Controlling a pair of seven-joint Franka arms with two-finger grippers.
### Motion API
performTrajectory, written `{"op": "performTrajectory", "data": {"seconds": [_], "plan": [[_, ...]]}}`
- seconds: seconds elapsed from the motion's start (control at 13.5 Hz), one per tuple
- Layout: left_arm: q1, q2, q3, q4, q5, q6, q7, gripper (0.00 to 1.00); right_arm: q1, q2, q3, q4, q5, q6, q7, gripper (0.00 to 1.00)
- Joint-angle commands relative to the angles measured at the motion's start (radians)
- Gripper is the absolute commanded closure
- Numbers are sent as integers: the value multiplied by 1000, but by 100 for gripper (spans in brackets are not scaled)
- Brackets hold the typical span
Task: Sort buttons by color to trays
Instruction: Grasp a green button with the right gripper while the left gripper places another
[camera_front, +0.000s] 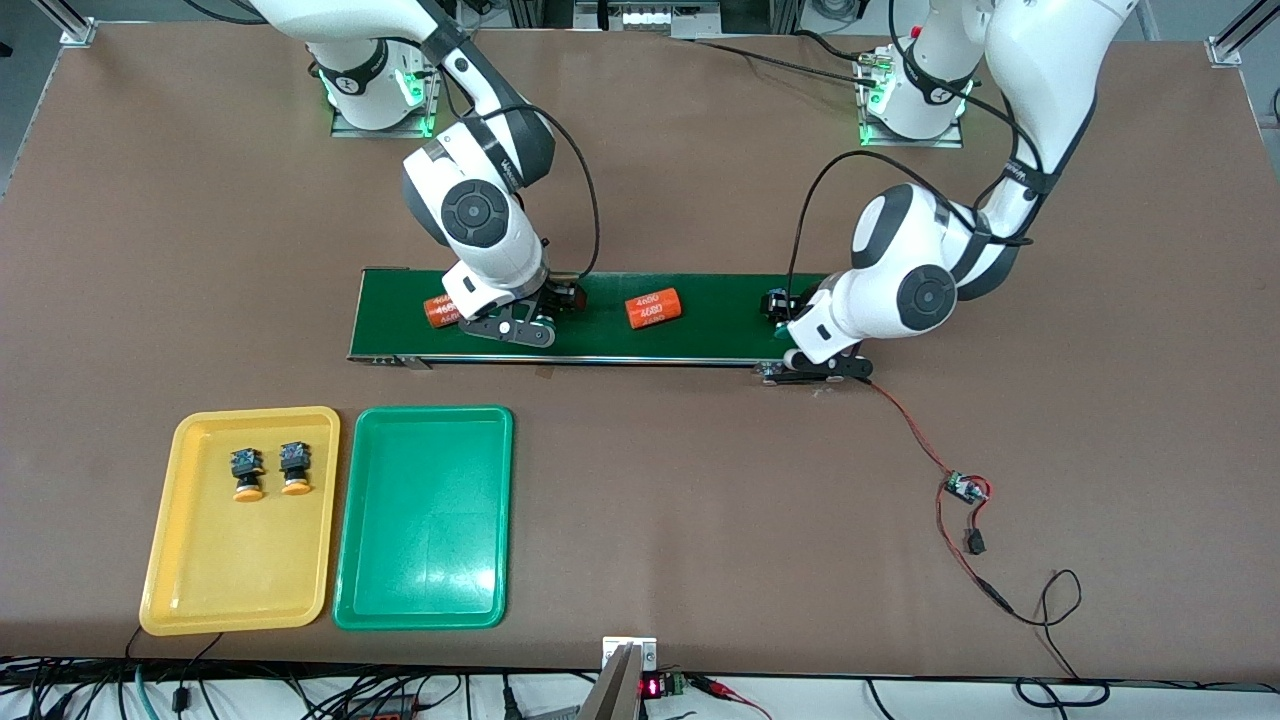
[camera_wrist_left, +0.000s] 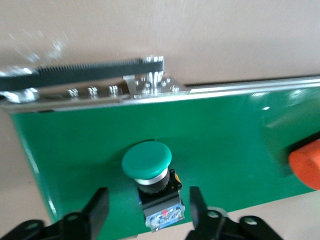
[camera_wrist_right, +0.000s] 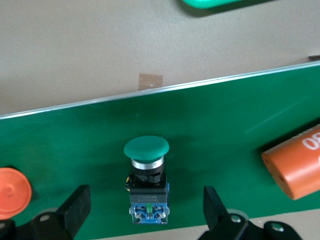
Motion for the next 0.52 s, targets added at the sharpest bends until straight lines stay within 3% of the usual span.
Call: {"op": "performTrajectory", "data": {"seconds": [0.0, 0.15, 0.3, 0.37, 0.44], "plan": [[23, -118, -6, -1, -21, -49, -6, 0, -12, -2, 14, -45, -8, 30, 8, 0], [40, -160, 9, 56, 2, -130, 1, 0, -12, -1, 14, -64, -9, 36, 8, 0], [41, -184, 49, 114, 115, -213, 4, 0, -12, 1, 13, -79, -9, 36, 6, 2], [38, -206, 49, 122, 206, -227, 5, 0, -13, 1, 13, -83, -9, 33, 8, 24], [38, -227, 50, 120, 278, -235, 5, 0, -15, -2, 14, -85, -9, 25, 12, 61]]}}
